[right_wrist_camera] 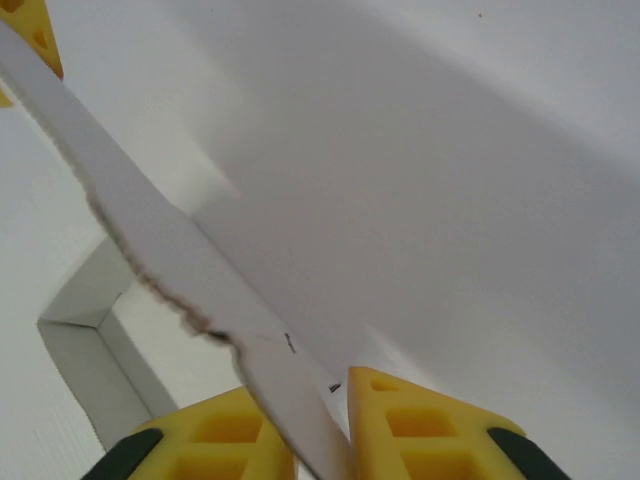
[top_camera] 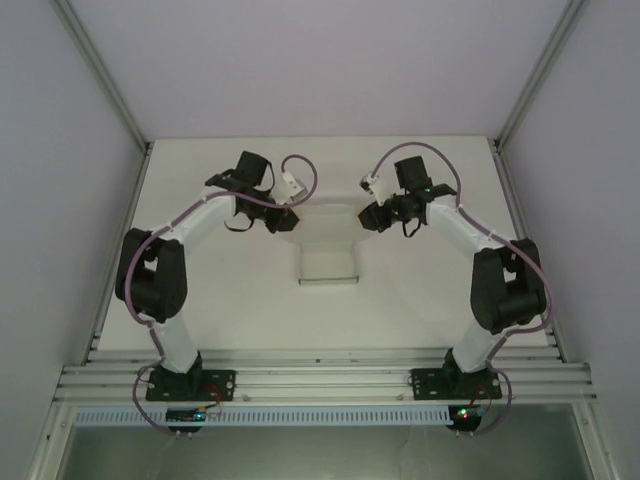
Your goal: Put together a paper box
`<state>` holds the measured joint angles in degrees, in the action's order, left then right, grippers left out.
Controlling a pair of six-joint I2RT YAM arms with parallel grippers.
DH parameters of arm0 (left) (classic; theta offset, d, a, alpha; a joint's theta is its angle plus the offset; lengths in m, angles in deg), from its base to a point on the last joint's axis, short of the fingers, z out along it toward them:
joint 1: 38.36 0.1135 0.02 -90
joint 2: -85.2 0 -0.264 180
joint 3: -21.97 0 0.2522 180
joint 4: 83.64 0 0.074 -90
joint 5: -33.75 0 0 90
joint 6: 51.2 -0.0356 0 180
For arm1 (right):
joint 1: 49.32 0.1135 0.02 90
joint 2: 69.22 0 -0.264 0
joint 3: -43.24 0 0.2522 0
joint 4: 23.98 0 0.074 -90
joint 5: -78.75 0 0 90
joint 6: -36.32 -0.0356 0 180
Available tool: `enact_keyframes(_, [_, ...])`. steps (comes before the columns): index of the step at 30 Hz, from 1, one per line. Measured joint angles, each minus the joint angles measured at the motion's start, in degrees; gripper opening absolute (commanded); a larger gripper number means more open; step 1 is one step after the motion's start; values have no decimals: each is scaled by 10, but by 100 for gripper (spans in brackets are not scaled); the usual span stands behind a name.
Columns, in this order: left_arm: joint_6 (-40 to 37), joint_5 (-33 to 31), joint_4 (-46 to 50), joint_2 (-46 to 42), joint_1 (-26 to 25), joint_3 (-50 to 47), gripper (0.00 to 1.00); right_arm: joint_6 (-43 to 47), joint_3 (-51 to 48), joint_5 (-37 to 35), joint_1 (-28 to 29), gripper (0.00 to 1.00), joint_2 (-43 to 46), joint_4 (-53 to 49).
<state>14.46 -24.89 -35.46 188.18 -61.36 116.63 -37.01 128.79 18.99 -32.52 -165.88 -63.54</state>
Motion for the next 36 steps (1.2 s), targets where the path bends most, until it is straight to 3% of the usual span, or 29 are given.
enact_keyframes(5, [8, -28, -3, -1, -9, 0, 0, 7, 3, -16, 10, 3, 0, -9])
enact_keyframes(15, [113, -153, -40, -30, -39, -6, 0, -69, -28, -115, 46, 3, 36, 50])
enact_keyframes(25, [292, -315, -129, -62, -90, -38, 0, -264, -117, -211, 75, 2, 80, 236])
enact_keyframes(30, [407, -380, -166, -61, -101, -63, 0, -356, -142, -291, 123, 1, 78, 294])
enact_keyframes(36, [505, -401, -224, -61, -100, -96, 0, -418, -160, -375, 163, 0, 76, 343])
